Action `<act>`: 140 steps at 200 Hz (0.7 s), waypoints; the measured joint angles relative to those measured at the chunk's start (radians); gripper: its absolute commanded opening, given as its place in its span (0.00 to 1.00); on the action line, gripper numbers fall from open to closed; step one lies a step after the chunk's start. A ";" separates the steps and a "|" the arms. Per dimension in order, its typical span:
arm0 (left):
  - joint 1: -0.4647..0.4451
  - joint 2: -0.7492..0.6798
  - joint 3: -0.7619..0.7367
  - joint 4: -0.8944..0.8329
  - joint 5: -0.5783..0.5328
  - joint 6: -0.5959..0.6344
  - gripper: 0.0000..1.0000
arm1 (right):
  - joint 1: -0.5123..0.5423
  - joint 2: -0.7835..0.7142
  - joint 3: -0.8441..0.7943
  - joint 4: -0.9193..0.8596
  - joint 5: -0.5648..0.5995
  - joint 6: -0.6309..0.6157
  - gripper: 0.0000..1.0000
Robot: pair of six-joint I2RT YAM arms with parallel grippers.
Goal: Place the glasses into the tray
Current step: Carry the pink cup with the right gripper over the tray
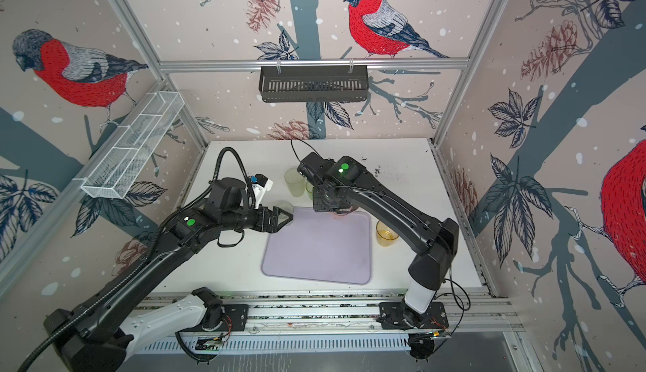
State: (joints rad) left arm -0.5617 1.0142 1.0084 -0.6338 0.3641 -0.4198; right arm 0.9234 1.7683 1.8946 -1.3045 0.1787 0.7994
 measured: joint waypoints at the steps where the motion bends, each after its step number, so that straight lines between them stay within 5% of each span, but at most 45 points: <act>1: 0.001 -0.001 0.000 -0.002 -0.001 0.000 0.97 | 0.000 0.003 0.003 0.000 0.000 -0.002 0.00; 74: 0.069 -0.063 -0.006 -0.054 -0.037 -0.021 0.97 | 0.016 0.233 0.204 0.001 0.004 -0.185 0.00; 140: 0.081 -0.120 -0.007 -0.130 -0.094 -0.037 0.97 | 0.019 0.289 0.199 0.031 -0.011 -0.437 0.00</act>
State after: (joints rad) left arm -0.4808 0.8944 1.0016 -0.7635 0.2699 -0.4564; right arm 0.9428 2.0575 2.0937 -1.2739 0.1680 0.3622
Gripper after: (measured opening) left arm 0.973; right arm 0.057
